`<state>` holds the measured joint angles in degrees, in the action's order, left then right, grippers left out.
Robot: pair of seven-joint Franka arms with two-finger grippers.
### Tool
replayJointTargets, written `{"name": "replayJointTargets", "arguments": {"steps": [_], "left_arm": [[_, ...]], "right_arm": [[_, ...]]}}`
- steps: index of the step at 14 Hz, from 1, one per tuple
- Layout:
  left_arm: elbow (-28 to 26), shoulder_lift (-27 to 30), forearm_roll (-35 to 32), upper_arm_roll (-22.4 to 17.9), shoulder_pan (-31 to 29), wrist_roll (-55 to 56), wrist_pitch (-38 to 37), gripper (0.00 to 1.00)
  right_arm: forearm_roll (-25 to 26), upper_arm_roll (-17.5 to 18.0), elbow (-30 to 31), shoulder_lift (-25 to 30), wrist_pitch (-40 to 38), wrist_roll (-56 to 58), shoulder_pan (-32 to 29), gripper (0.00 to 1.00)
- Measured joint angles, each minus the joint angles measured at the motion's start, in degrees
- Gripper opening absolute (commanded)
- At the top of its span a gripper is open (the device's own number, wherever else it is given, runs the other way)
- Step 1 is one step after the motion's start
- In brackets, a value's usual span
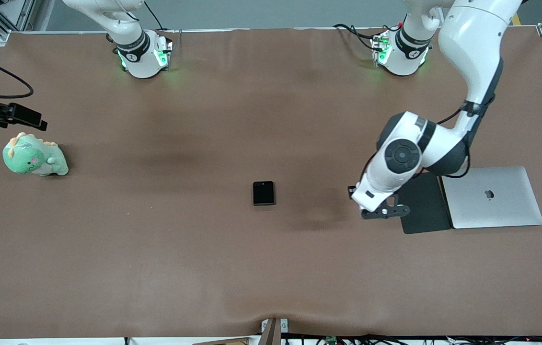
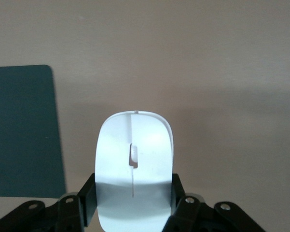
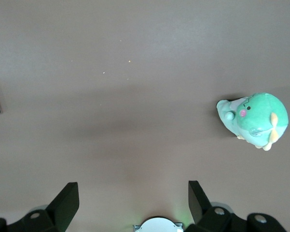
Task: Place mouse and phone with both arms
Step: 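Carry the mouse toward the pad while the right gripper reaches out, then lower the mouse onto the pad while the right gripper nears the phone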
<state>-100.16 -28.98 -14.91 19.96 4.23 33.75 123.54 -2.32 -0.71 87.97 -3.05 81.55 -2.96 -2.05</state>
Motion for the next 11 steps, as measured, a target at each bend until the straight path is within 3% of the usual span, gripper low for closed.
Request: {"name": "replayJointTargets", "arguments": {"steps": [5,11], "left_arm": [[-2.1,1.2,0.0,0.0,-6.3,-7.8,0.0,0.49],[-3.6,1.2,0.0,-0.1,-13.2,-10.2,0.1,0.49]], "right_arm": [[-0.1,0.1,-1.7,-5.5,2.5,-0.4,4.8,1.0],[-0.5,0.3,-2.6,-14.4,14.0,-1.1,11.9,1.0]]}}
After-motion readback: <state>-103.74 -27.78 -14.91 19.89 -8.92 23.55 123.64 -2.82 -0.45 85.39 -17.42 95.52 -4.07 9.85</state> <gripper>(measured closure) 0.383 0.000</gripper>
